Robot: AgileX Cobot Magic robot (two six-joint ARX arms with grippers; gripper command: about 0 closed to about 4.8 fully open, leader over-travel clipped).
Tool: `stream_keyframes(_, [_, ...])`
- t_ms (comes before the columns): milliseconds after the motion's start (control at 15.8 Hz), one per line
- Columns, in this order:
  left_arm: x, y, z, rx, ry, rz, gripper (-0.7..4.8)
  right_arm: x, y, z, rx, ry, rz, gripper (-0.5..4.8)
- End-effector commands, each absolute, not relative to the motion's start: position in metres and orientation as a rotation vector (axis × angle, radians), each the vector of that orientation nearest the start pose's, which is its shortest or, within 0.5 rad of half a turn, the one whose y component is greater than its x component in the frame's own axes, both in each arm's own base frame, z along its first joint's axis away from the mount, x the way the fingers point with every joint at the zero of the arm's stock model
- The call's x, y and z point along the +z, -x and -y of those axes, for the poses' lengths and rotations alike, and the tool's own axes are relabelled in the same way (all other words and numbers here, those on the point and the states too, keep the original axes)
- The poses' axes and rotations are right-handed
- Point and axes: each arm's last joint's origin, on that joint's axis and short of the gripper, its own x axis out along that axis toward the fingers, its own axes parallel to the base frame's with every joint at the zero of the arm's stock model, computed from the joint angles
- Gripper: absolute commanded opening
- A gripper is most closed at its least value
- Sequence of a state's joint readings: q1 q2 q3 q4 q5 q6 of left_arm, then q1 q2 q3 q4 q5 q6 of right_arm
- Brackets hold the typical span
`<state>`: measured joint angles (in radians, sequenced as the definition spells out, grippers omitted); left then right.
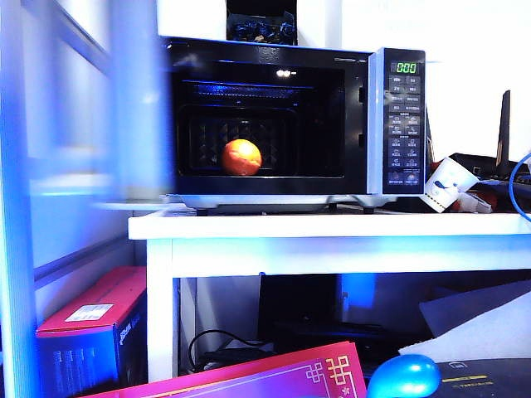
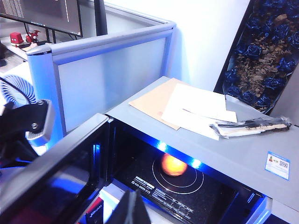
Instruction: Open the microwave door, place the orange inside the microwave, then close the microwave door.
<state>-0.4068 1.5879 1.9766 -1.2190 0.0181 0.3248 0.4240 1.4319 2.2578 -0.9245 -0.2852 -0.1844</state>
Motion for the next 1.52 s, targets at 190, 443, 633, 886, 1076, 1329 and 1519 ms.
stream_keyframes(190, [0.454,-0.273,0.125,-0.695,-0.349,-0.623,-0.06,0.580,-0.176,-0.088,0.720,0.180,-0.006,-0.02])
stream_keyframes(443, [0.445,-0.286,0.135,-0.814,-0.302,-0.620,-0.06,0.583,-0.176,-0.089,0.717,0.178,0.028,-0.02])
stream_keyframes(633, [0.437,-0.300,0.146,-0.874,-0.282,-0.597,-0.06,0.584,-0.176,-0.089,0.717,0.177,0.032,-0.02])
stream_keyframes(886, [0.429,-0.321,0.181,-0.927,-0.299,-0.455,-0.06,0.584,-0.176,-0.089,0.717,0.177,0.033,-0.02])
stream_keyframes(1076, [0.418,-0.331,0.203,-0.953,-0.308,-0.412,-0.06,0.584,-0.176,-0.089,0.717,0.177,0.032,-0.02])
stream_keyframes(1329, [0.408,-0.346,0.220,-0.809,-0.336,-0.372,-0.06,0.584,-0.176,-0.089,0.717,0.177,0.032,-0.02])
stream_keyframes(1519, [0.404,-0.355,0.233,-0.694,-0.359,-0.302,-0.06,0.584,-0.176,-0.089,0.717,0.177,0.032,-0.02])
